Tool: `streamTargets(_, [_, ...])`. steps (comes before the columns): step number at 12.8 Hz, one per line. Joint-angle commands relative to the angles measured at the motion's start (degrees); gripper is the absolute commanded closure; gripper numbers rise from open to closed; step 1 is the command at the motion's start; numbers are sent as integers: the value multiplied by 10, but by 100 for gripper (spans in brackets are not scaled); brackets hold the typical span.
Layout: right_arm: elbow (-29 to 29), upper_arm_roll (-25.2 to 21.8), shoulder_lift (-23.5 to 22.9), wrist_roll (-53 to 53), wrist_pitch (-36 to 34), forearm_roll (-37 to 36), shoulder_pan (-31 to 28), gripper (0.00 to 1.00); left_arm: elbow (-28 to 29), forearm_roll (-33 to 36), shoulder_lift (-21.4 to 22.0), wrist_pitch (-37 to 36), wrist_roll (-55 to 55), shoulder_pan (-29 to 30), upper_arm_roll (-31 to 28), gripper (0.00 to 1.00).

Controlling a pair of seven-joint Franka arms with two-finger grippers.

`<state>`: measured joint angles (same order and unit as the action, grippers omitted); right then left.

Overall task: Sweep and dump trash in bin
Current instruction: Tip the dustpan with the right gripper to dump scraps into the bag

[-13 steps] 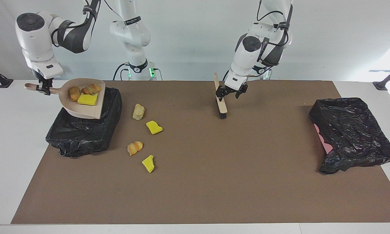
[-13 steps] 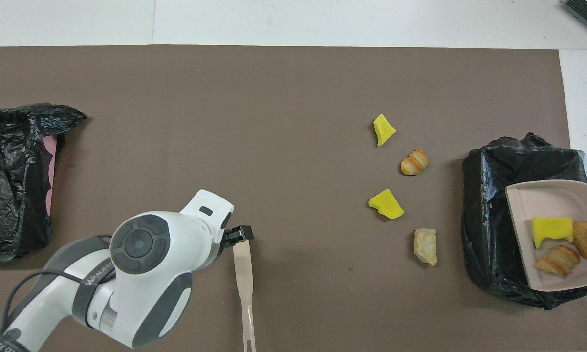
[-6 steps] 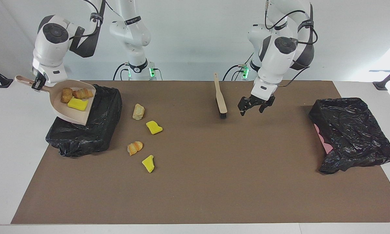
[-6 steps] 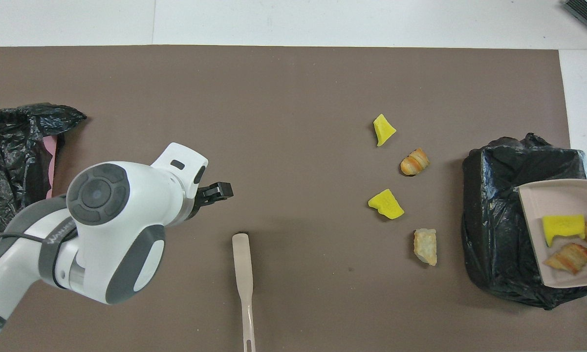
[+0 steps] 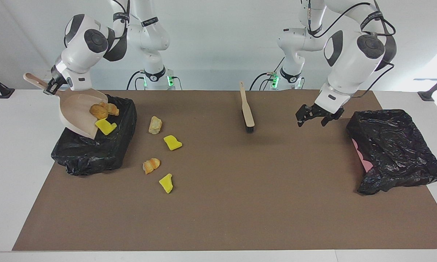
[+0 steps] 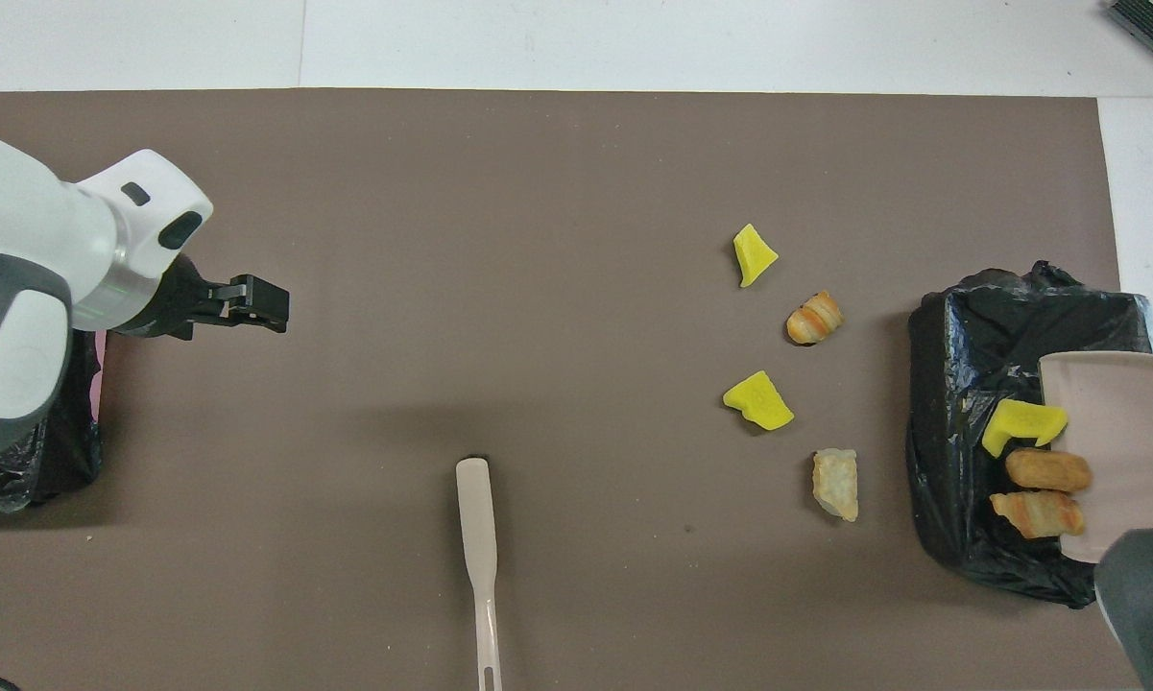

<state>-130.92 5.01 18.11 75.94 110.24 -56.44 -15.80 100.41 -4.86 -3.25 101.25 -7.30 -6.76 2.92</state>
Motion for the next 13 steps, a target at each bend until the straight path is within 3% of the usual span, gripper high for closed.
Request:
streamTargets(1, [-15, 1, 19, -11, 0, -46, 0, 100, -33, 6, -3, -53, 82, 48, 3, 0])
streamTargets(5, [18, 8, 30, 40, -8, -56, 0, 100, -41, 35, 5, -62, 90, 68, -1, 0])
streamTargets(8, [51, 21, 22, 59, -28, -33, 0, 100, -90, 48, -1, -117, 90, 65, -1, 0])
streamTargets(13, [115, 48, -31, 39, -38, 104, 1, 100, -127, 58, 9, -177, 89, 69, -2, 0])
